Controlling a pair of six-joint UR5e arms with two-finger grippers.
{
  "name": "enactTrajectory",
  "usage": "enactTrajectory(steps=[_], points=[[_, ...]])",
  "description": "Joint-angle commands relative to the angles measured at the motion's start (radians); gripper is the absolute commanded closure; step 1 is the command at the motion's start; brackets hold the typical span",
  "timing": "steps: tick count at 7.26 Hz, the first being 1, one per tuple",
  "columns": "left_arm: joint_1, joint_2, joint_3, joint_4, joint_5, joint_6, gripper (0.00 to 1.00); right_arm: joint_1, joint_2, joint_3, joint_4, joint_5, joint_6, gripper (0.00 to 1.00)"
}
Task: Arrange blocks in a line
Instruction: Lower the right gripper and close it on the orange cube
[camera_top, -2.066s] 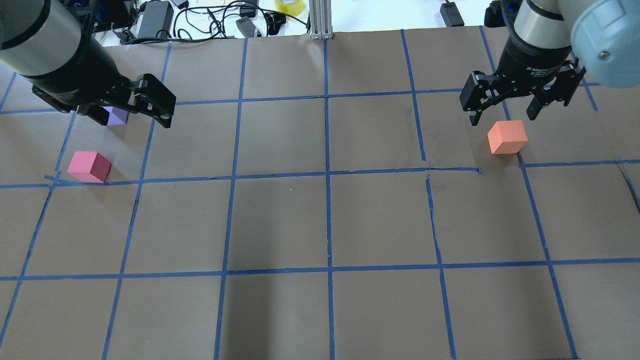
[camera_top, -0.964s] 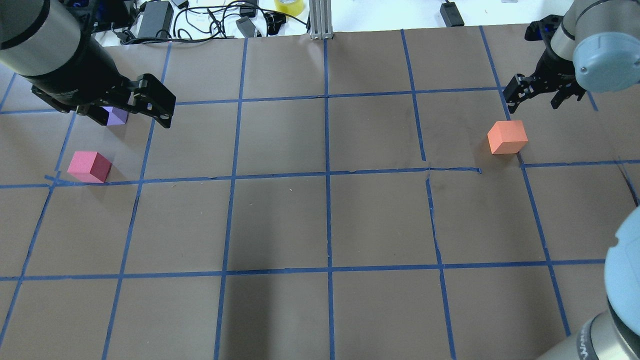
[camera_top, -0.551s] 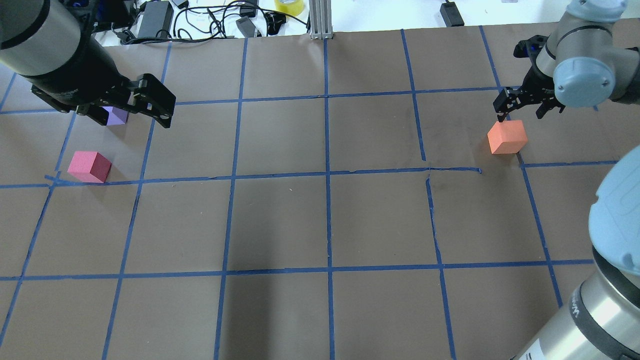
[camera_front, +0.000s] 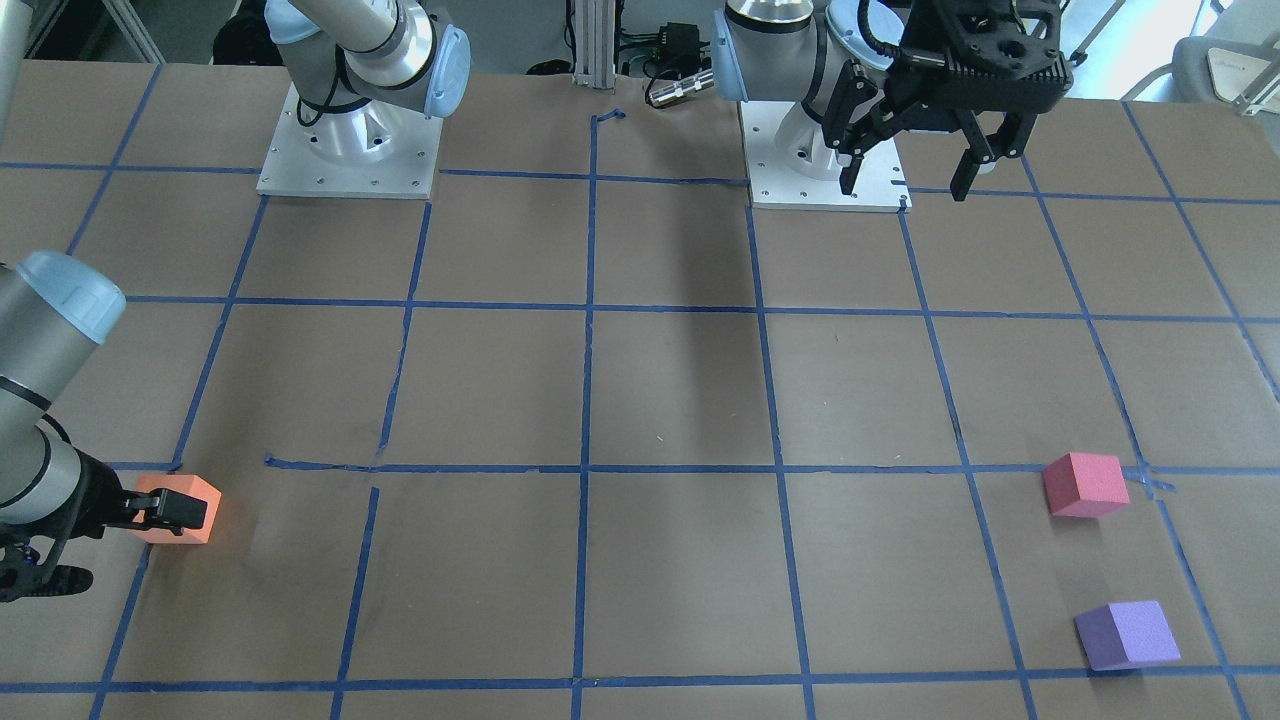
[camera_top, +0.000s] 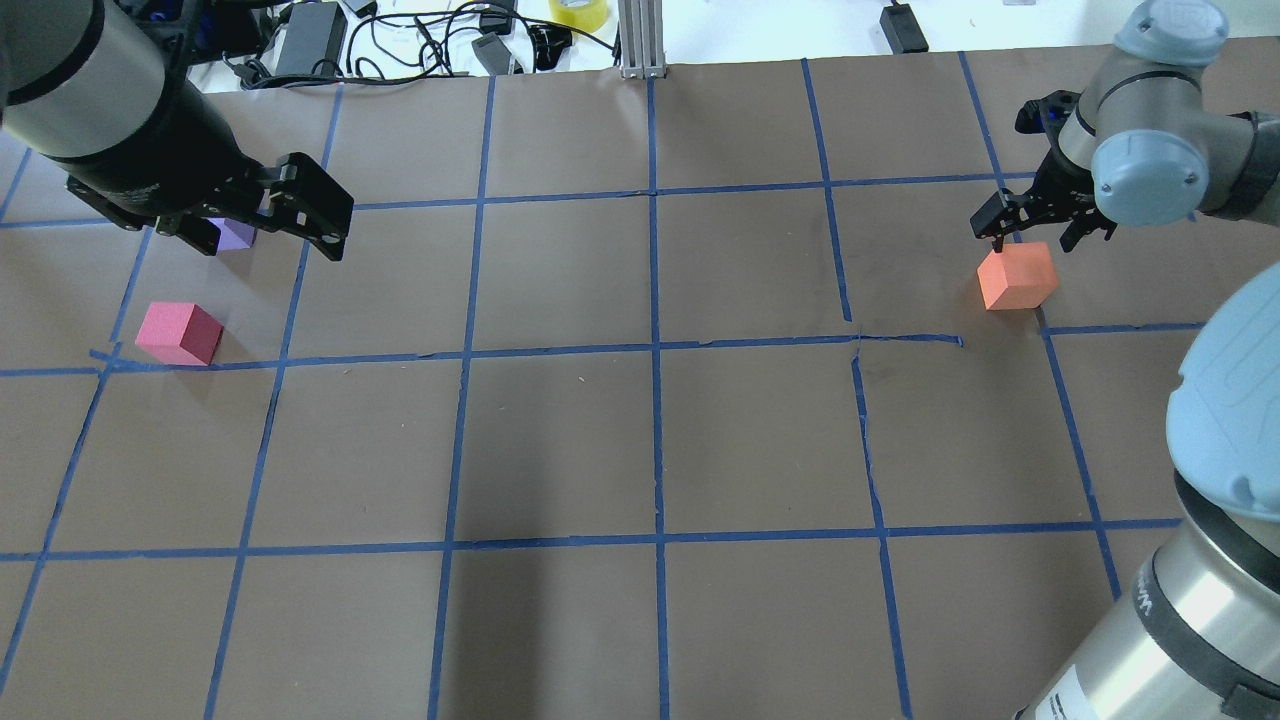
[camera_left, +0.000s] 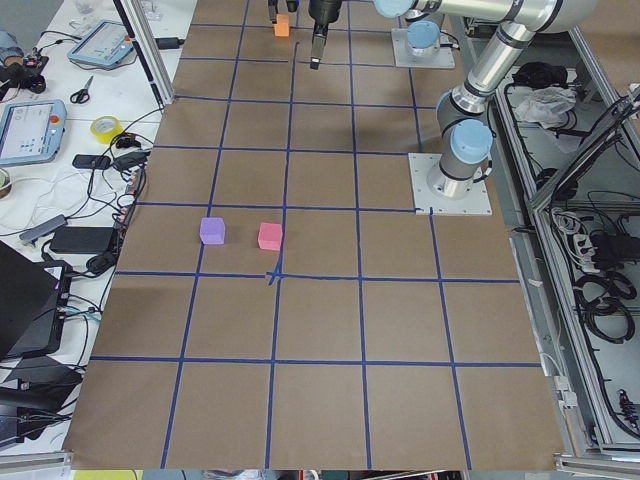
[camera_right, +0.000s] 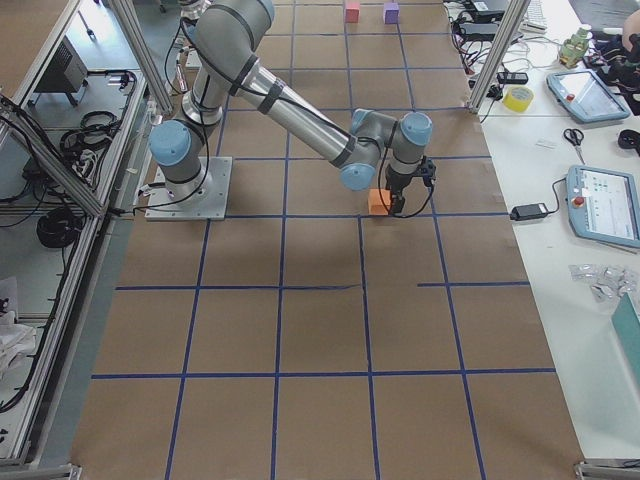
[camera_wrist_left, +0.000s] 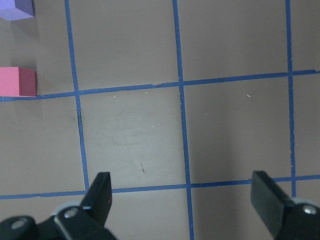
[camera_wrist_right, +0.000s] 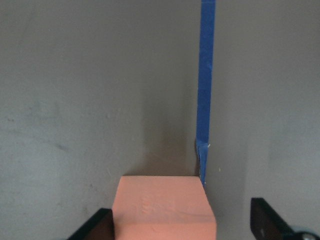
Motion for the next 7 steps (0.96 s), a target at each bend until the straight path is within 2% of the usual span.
enactTrajectory(steps=[1,7], points=[[0.000,0.001,-0.003,0.000,0.000,-0.001,0.00,0.006,-0.014,-0.002,-0.002,-0.001,0.000,0.00],[0.000,0.004,-0.003,0.000,0.001,0.000,0.00,0.010,-0.044,-0.002,0.050,0.000,-0.012,0.00]])
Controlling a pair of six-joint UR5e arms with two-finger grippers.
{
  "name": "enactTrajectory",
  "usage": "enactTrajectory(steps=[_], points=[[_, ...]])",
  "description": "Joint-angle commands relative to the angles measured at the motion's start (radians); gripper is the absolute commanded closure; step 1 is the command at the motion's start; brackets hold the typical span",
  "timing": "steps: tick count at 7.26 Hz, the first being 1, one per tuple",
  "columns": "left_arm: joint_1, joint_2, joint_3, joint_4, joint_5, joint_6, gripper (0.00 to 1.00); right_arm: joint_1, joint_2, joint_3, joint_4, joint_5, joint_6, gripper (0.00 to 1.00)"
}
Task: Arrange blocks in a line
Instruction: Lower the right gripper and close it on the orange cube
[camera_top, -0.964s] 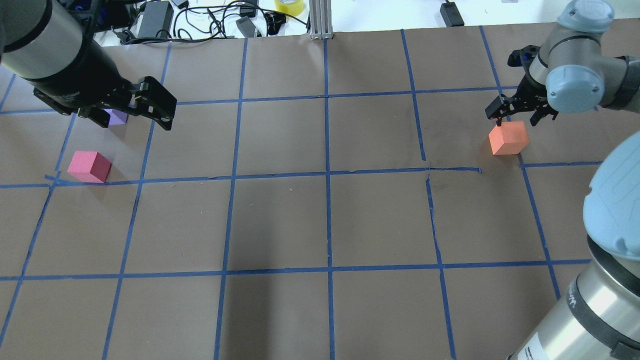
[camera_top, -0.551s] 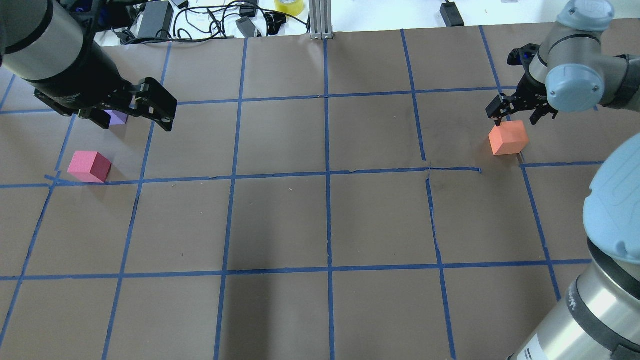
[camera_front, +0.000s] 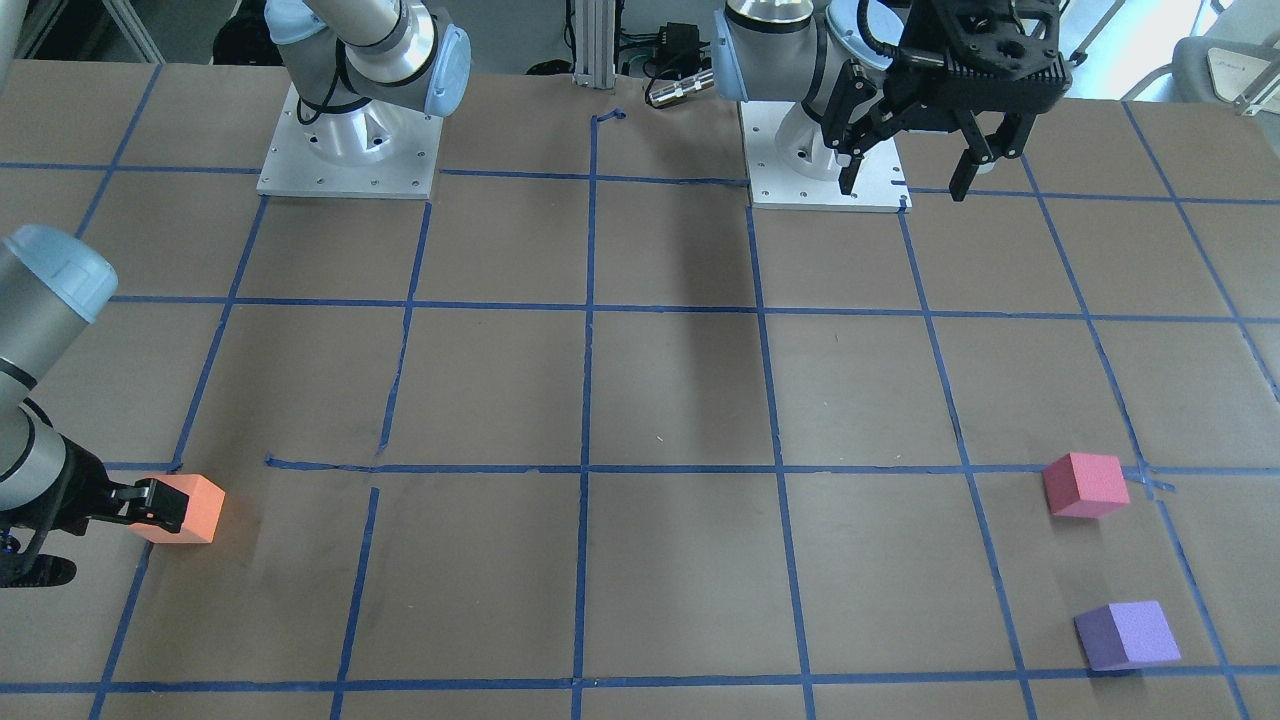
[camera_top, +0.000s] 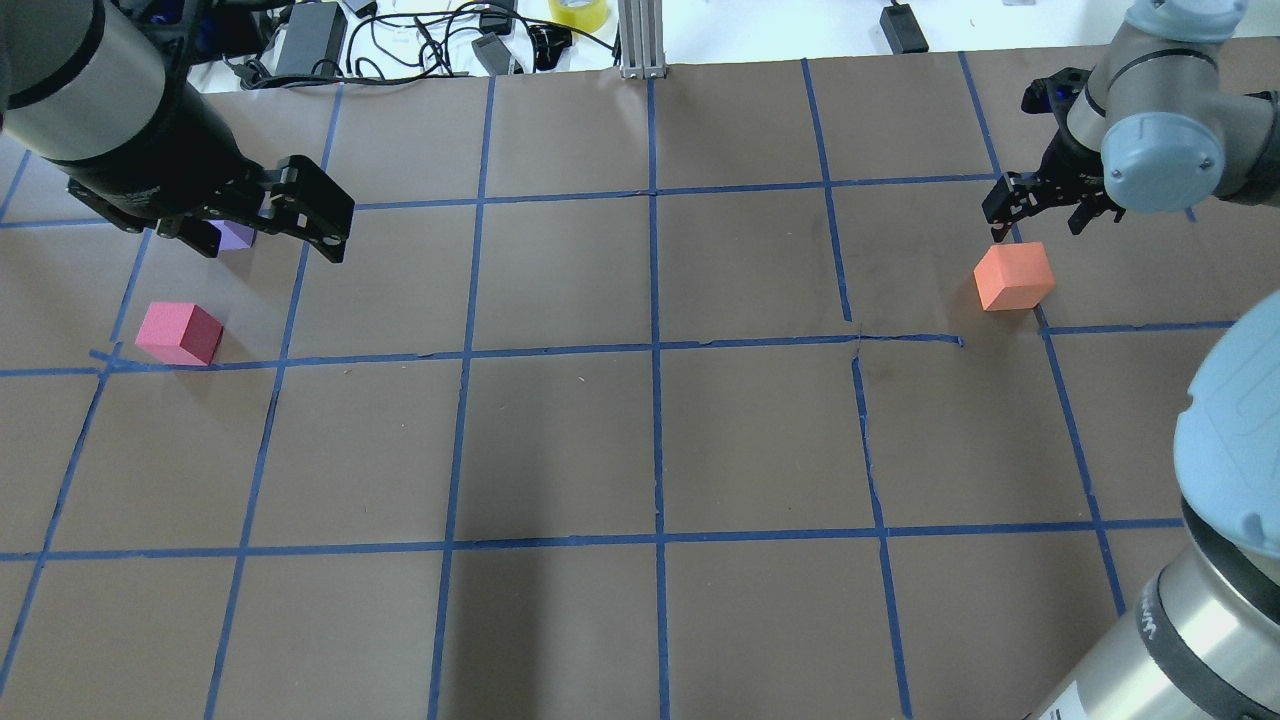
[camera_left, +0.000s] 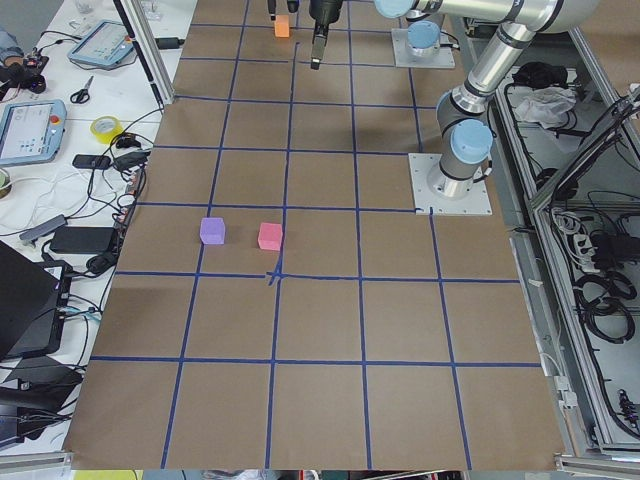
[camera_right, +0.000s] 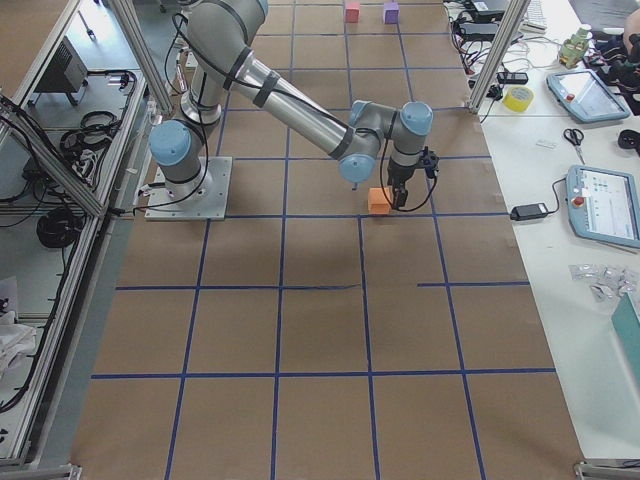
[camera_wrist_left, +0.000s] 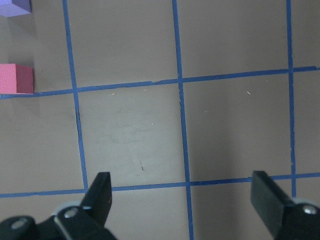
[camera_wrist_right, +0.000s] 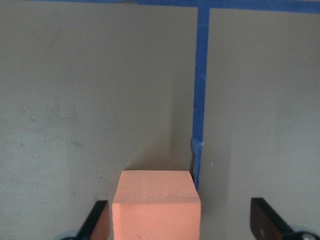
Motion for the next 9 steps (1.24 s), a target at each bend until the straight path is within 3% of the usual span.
enactTrajectory(steps=[1,6,7,8,9], points=[[0.000,-0.002,0.000,0.001,0.000,-0.001,0.00,0.000,0.013,0.006,0.038,0.005,-0.005,0.00],[0.000,-0.011,0.000,0.002,-0.006,-0.004,0.00,-0.002,0.082,0.009,0.026,0.007,-0.010,0.01],[0.000,-0.008,0.000,0.002,-0.009,-0.002,0.00,-0.002,0.085,0.009,0.026,0.005,-0.007,0.38],[-0.002,-0.007,0.000,0.002,-0.011,-0.002,0.00,-0.002,0.082,0.007,0.032,0.005,0.004,0.82],[0.000,-0.007,0.000,0.002,-0.011,-0.002,0.00,-0.002,0.074,0.006,0.040,0.003,0.007,1.00]])
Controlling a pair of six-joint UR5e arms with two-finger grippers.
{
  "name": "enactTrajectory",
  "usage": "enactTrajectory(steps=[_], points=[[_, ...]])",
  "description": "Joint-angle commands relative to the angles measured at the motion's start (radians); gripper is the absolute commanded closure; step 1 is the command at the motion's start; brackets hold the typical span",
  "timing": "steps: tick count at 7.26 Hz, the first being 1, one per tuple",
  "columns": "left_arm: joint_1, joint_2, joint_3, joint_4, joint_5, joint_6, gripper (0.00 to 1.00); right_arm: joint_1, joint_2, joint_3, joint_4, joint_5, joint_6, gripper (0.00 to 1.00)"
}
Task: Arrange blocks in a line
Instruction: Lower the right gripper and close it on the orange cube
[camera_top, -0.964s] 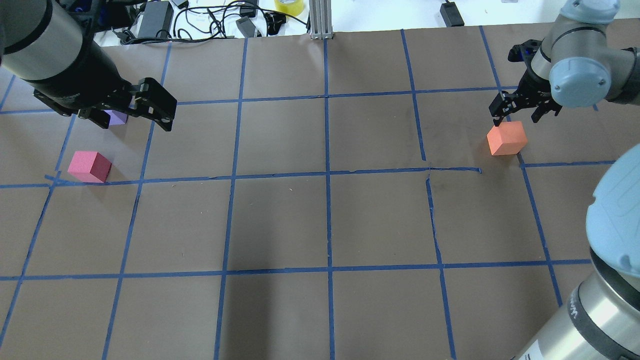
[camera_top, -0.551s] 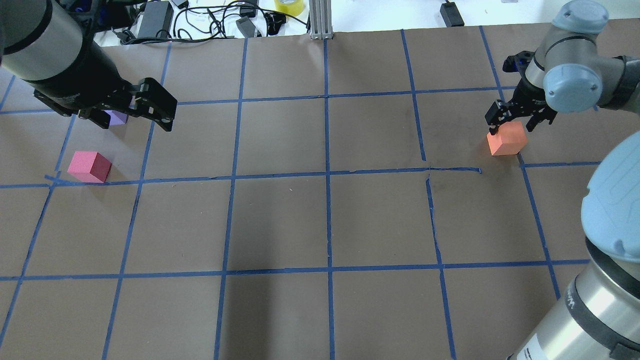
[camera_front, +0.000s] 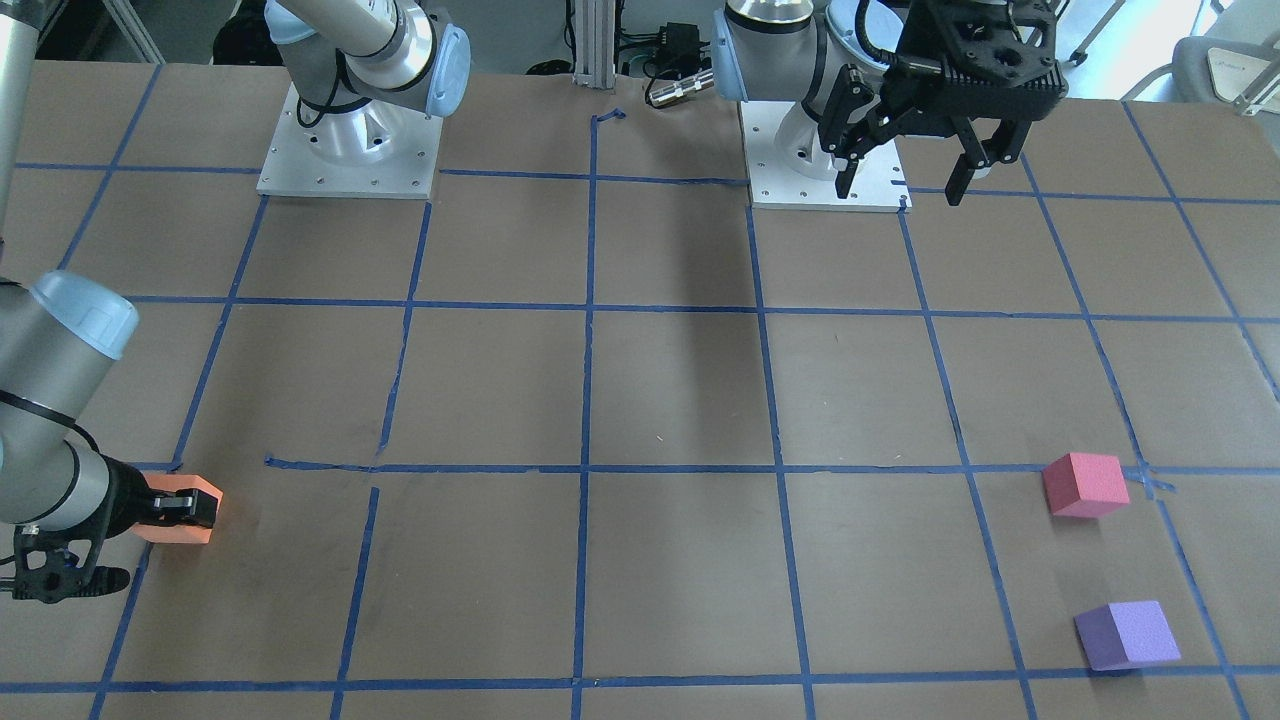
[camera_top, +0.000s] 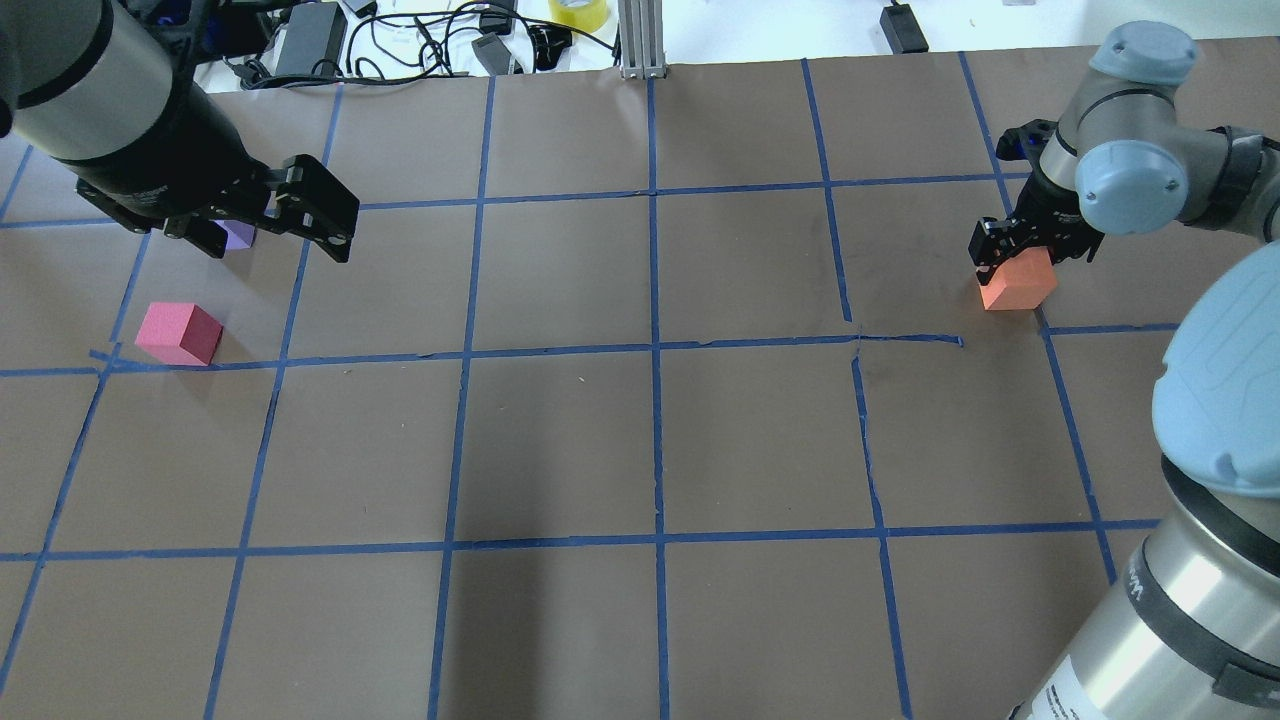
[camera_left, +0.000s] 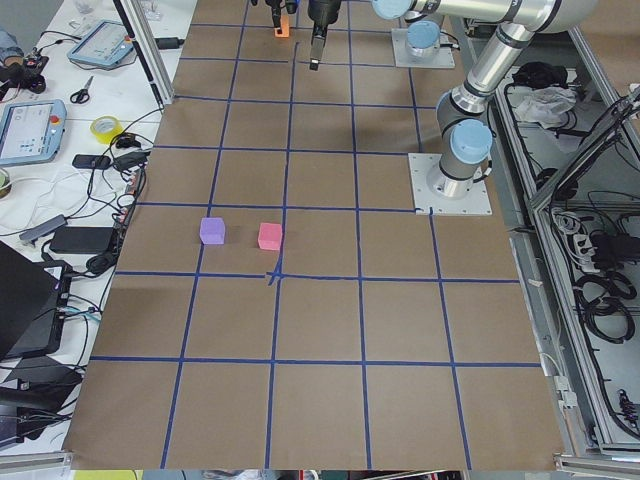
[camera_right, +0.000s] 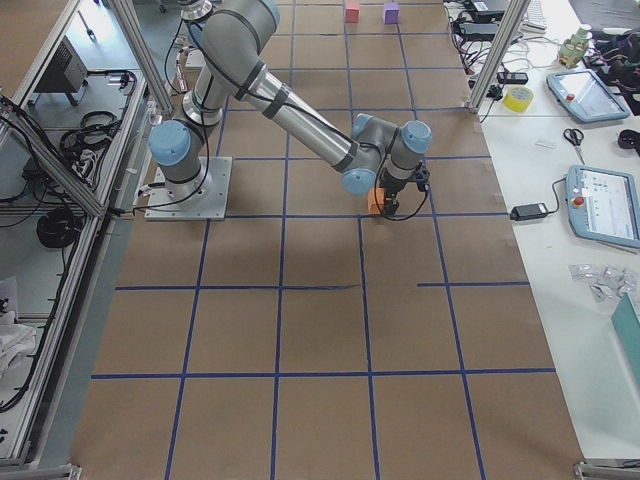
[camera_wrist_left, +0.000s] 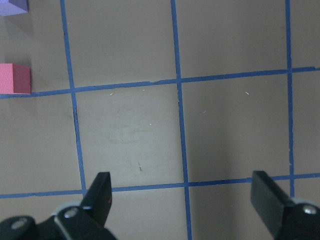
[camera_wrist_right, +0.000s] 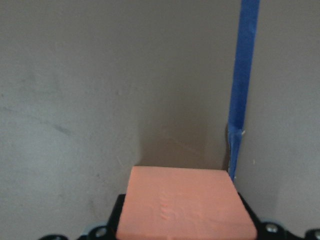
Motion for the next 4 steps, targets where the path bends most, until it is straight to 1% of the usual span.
enactTrajectory(steps=[1,2,3,4], points=[[0.001,0.001,0.000,0.000,-0.001,0.000,0.00,0.000,-0.015,-0.014,0.055,0.005,0.014,1.00],[0.001,-0.001,0.000,0.000,-0.001,0.000,0.00,0.003,-0.036,-0.022,0.080,0.041,0.055,1.00],[0.001,0.000,0.000,0.000,-0.001,0.002,0.00,0.027,-0.077,-0.023,0.112,0.049,0.109,1.00],[0.001,0.001,0.000,0.000,-0.001,0.002,0.00,0.093,-0.103,-0.023,0.126,0.049,0.190,1.00]])
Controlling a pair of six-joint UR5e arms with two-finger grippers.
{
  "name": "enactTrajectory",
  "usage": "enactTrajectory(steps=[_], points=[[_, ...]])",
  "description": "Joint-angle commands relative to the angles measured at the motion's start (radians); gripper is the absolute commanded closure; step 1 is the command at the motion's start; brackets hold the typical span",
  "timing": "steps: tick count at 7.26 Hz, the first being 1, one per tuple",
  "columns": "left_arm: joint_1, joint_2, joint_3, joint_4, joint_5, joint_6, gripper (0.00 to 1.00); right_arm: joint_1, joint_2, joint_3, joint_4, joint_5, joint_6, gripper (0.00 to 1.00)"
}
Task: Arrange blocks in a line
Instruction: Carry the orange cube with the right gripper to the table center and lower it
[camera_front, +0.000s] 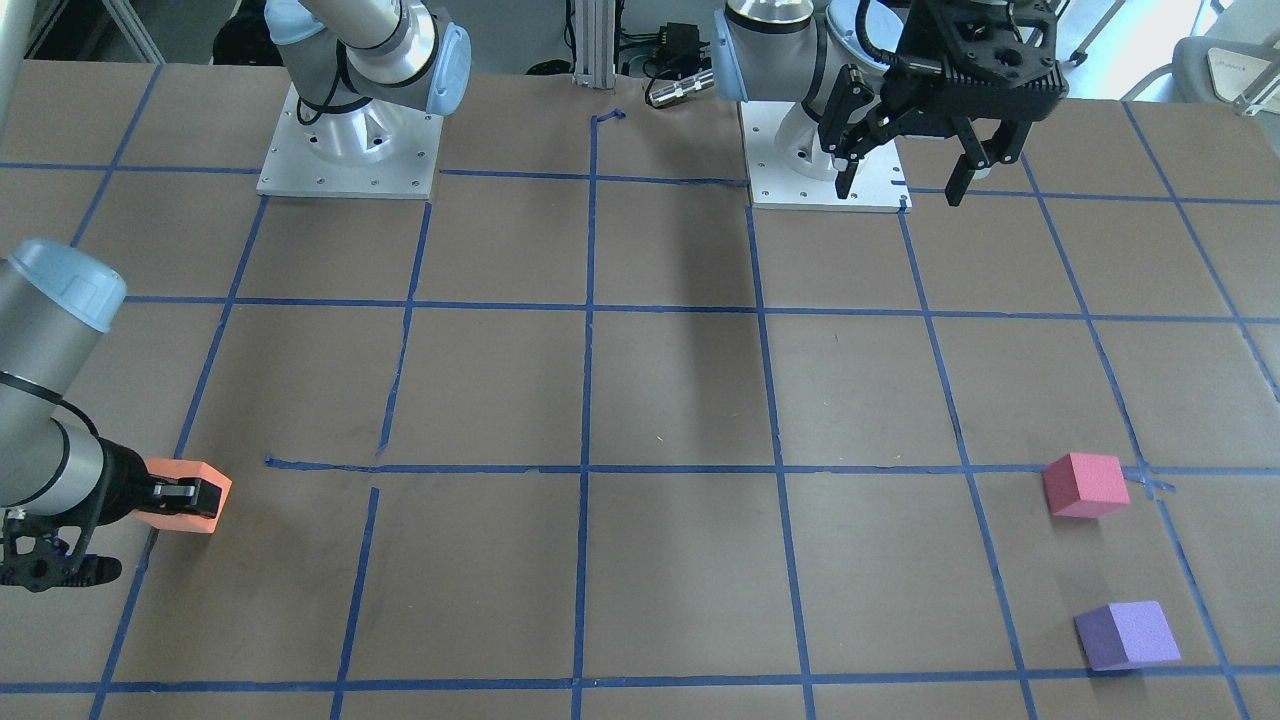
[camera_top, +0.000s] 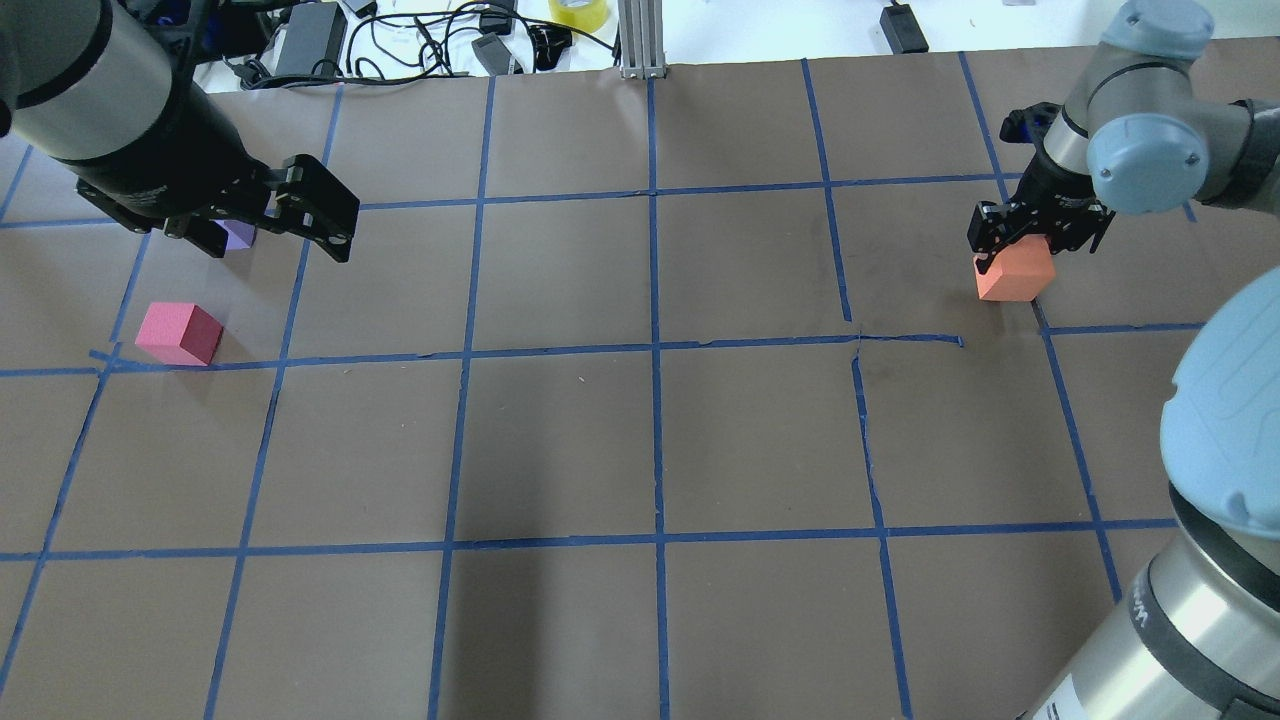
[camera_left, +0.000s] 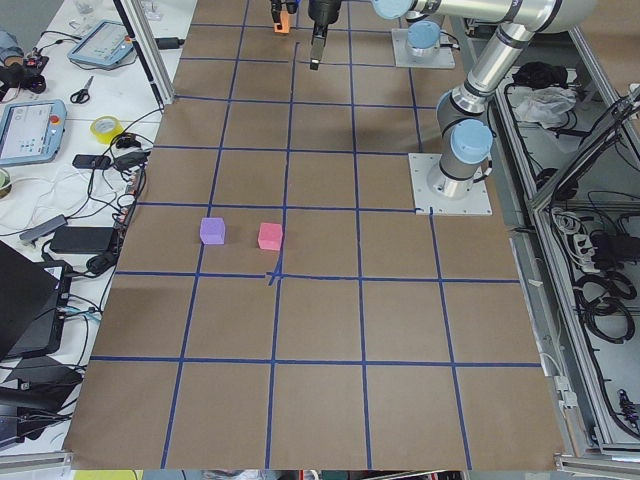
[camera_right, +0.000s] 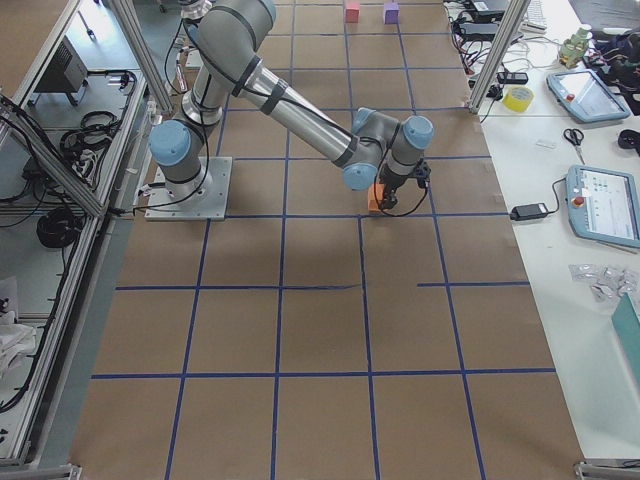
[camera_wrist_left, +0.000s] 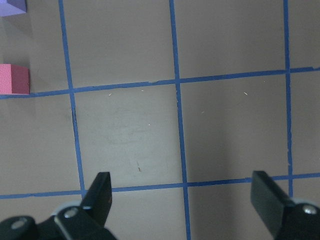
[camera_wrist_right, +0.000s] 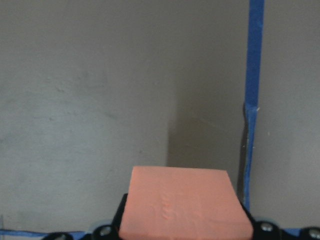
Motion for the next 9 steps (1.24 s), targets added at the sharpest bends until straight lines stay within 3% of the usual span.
enactTrajectory(steps=[1,4,6,9], points=[[0.000,-0.001,0.000,0.000,0.000,0.001,0.00,0.158,-0.058,-0.002,0.026,0.007,0.223,1.00],[-0.001,-0.003,0.000,0.000,0.002,-0.001,0.00,0.371,-0.048,-0.089,0.022,0.010,0.483,1.00],[-0.001,-0.006,0.000,0.000,0.000,-0.003,0.00,0.486,0.028,-0.167,-0.001,0.007,0.518,1.00],[0.000,-0.004,-0.002,0.001,0.005,-0.004,0.00,0.564,0.119,-0.270,-0.012,0.036,0.575,1.00]])
